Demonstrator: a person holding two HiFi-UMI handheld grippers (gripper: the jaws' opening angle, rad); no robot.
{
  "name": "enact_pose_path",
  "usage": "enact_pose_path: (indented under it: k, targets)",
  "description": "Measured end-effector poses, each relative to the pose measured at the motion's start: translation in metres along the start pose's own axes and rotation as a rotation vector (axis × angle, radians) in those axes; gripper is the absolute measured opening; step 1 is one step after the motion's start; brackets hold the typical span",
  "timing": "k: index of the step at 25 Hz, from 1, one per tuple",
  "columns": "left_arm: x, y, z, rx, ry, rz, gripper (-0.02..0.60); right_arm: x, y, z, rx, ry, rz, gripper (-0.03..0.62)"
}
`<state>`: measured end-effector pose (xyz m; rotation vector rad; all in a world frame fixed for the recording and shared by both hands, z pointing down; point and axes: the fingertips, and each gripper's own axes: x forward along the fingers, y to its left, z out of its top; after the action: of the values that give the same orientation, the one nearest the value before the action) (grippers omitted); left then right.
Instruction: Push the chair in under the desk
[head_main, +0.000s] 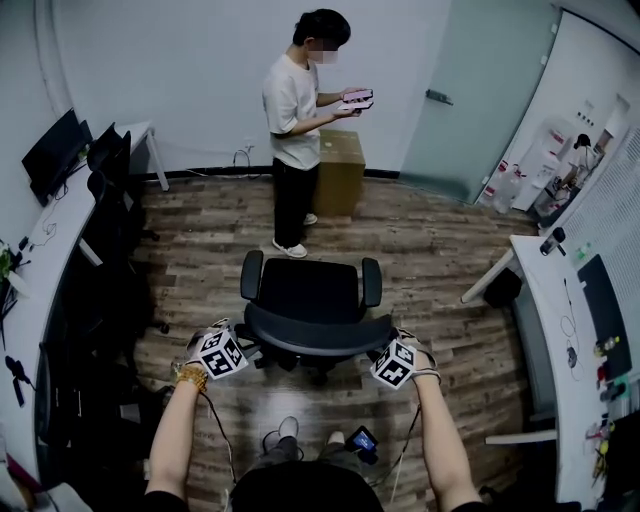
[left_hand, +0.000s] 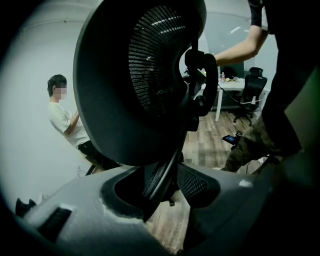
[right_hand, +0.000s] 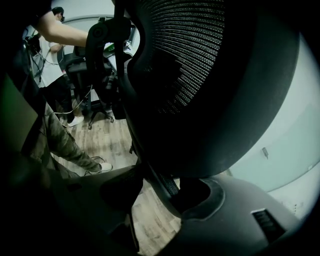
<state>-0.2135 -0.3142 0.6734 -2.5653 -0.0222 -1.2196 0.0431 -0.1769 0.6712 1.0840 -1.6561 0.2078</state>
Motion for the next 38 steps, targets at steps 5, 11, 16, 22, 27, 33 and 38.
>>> enact_pose_path:
  k: [5,11,16,22,27,33,38]
  targets:
    - [0.015,0.002,0.017,0.036,-0.009,-0.037,0.216,-0.007,-0.003,-0.021,0.046,0.024,-0.023,0.232]
    - [0.035,0.004,0.041,0.090,-0.023,-0.081,0.215,-0.018,-0.005,-0.047,0.108,0.055,-0.052,0.232]
    - [0.047,0.005,0.057,0.130,-0.032,-0.116,0.215,-0.027,-0.006,-0.062,0.148,0.077,-0.075,0.232]
    - [0.061,0.003,0.077,0.185,-0.049,-0.153,0.215,-0.038,-0.003,-0.082,0.201,0.096,-0.114,0.232]
    - [0.071,-0.004,0.093,0.219,-0.062,-0.182,0.216,-0.051,0.004,-0.099,0.247,0.116,-0.131,0.231]
    - [0.085,-0.015,0.115,0.271,-0.084,-0.222,0.216,-0.066,0.013,-0.122,0.310,0.142,-0.159,0.232]
    - [0.098,-0.027,0.138,0.321,-0.105,-0.259,0.216,-0.082,0.023,-0.146,0.359,0.173,-0.182,0.232]
